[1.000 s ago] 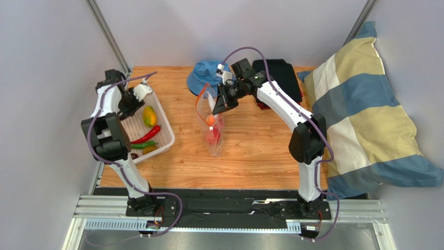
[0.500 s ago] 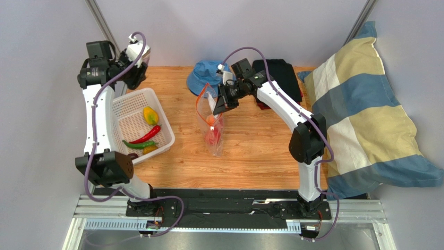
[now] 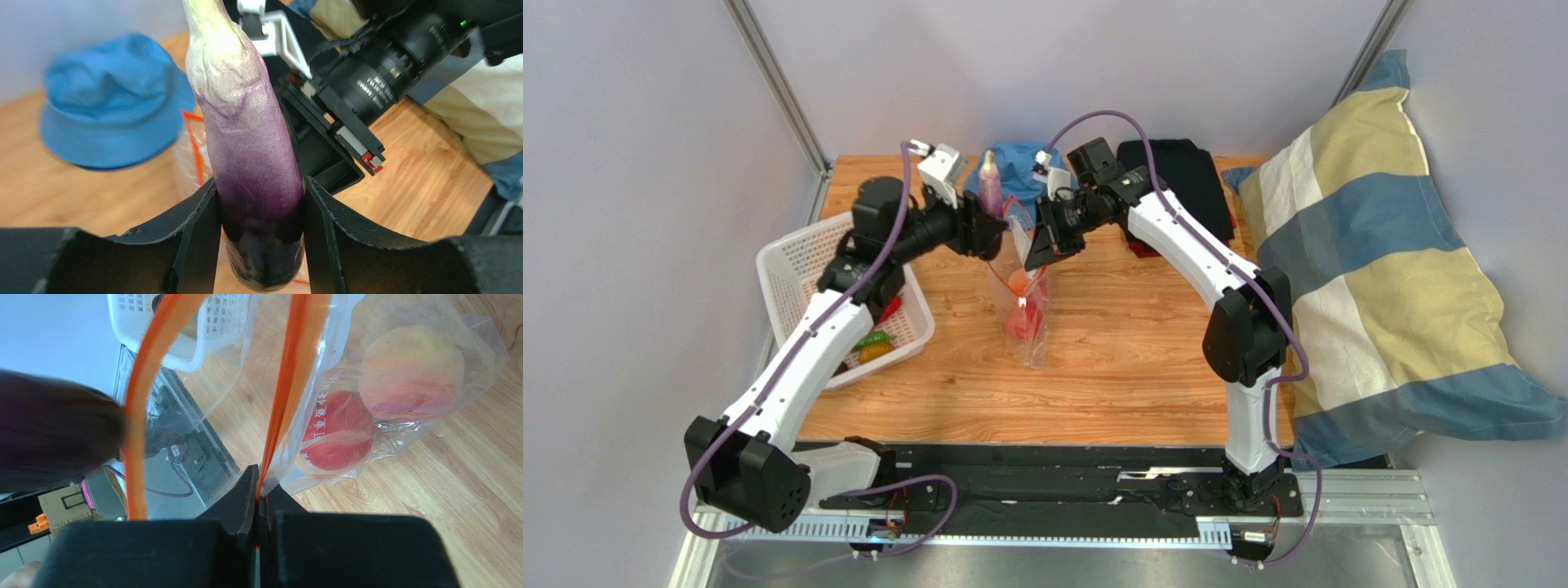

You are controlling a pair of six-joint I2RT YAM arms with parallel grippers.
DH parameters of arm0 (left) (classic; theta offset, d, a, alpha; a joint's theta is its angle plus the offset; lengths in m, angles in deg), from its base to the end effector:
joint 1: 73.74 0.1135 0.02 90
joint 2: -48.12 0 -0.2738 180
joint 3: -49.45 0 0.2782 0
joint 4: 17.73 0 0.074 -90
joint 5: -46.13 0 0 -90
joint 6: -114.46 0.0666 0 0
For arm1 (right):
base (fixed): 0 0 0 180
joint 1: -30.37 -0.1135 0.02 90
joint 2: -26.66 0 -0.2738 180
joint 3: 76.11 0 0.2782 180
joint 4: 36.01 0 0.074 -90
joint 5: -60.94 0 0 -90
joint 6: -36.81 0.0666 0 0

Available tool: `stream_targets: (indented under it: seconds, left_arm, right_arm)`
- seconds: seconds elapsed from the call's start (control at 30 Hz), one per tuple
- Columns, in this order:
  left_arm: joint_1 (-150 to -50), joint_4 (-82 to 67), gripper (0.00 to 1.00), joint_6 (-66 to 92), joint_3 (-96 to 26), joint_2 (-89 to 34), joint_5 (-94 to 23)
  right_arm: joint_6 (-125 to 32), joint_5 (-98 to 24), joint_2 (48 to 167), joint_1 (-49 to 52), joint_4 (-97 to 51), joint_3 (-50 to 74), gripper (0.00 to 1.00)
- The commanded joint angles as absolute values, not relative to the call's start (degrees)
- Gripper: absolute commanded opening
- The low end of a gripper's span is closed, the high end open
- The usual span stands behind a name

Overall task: Place the food in the zip-top bag and seal the zipper
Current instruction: Place the fake vegetable in the zipper food storage bag.

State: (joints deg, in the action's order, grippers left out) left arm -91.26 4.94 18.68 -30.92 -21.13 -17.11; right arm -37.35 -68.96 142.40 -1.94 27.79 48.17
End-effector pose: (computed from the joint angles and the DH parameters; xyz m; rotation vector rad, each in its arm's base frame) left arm 0.3026 -0.1270 0.3965 0.5234 1.7272 -0.7048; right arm 0.3873 0.2955 0.2986 -0.6688 2.5469 1.2010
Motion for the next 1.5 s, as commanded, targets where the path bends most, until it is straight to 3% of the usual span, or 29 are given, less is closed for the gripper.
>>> stream_targets:
  seconds: [0.0, 0.23, 0.47, 0.67, 0.87, 0.97, 1.0, 1.2, 1.47]
  left_arm:
    - [-96.75, -13.25, 0.09, 2.25, -21.04, -18.24, -26.46]
    - [-100.10, -18.01, 0.11, -0.50, -16.71, -19.73, -32.62]
    - [-100.11, -6.96, 0.15, 4.51, -16.79, -20.26, -31.05]
    - [-101.07, 6.94, 0.31, 9.16, -21.19, -22.89, -28.93]
    - [-101.34, 15.02, 0.52, 10.14, -26.45, -23.94, -27.53]
    - [-101.34, 17.66, 0.80, 10.22, -29.00, -22.90, -27.17]
    - [-101.34, 17.84, 0.97, 10.49, -29.88, -22.37, -26.74]
    - [-100.64, 23.27, 0.99, 12.16, -35.15, -18.86, -26.90]
    - [-83.36, 29.60, 0.99, 6.37, -35.43, -12.96, -23.31]
  right_arm:
    - [-36.58, -69.32, 140.30, -1.71, 26.54, 49.46, 0.00]
    - [-36.22, -69.67, 139.86, -1.71, 26.45, 48.49, 0.00]
    - [-36.22, -68.53, 138.81, -1.01, 26.36, 48.23, 0.00]
    - [-36.14, -68.09, 138.02, -1.00, 26.36, 47.70, 0.00]
    - [-36.75, -67.56, 137.93, -1.00, 26.27, 47.70, 0.00]
    - [-37.10, -67.56, 137.67, -1.00, 26.27, 47.52, 0.00]
    - [-37.10, -67.47, 137.67, -1.00, 26.19, 47.44, 0.00]
    - [-37.45, -67.21, 137.23, -1.00, 26.27, 46.99, 0.00]
    - [-38.42, -66.68, 137.14, -0.92, 26.80, 47.43, 0.00]
